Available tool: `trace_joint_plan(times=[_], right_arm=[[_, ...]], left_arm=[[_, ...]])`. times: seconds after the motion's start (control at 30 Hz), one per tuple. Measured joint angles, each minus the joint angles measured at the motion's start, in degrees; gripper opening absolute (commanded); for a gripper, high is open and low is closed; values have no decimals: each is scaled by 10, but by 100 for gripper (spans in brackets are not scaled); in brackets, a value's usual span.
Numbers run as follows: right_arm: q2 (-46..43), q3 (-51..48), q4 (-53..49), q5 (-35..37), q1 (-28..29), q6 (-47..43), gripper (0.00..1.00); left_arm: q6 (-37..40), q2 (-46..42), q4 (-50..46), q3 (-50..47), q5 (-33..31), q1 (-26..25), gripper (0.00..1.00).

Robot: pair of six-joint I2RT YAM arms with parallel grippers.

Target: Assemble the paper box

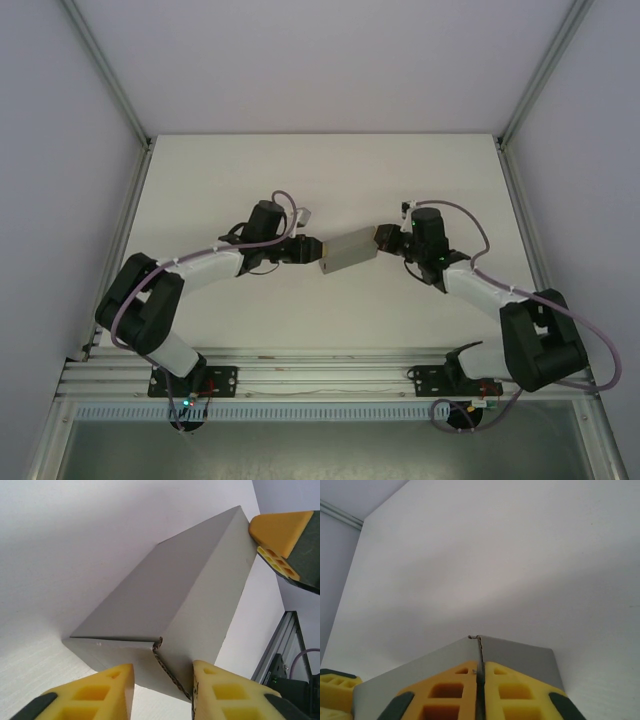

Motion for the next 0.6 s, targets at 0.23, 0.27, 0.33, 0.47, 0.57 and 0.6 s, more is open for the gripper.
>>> trace_joint_plan(times=[0.23, 0.27, 0.33, 0.47, 0.57, 0.6], right_arm=[[-5, 54, -116, 2, 1, -21, 45], [-5, 69, -137, 3, 2, -27, 48], [-5, 103, -176, 8, 2, -42, 57], [-12, 169, -238, 16, 2, -90, 76], [-19, 208, -277, 2, 2, -164, 100], [-19, 219, -288, -9, 2, -203, 100]], left_arm=[[29, 5, -96, 50, -40, 0, 94], [35, 5, -112, 58, -48, 0, 100], [40, 5, -139, 78, -64, 0, 100], [55, -18, -183, 107, -97, 5, 100], [62, -58, -210, 120, -134, 15, 100], [64, -77, -219, 123, -155, 19, 100]])
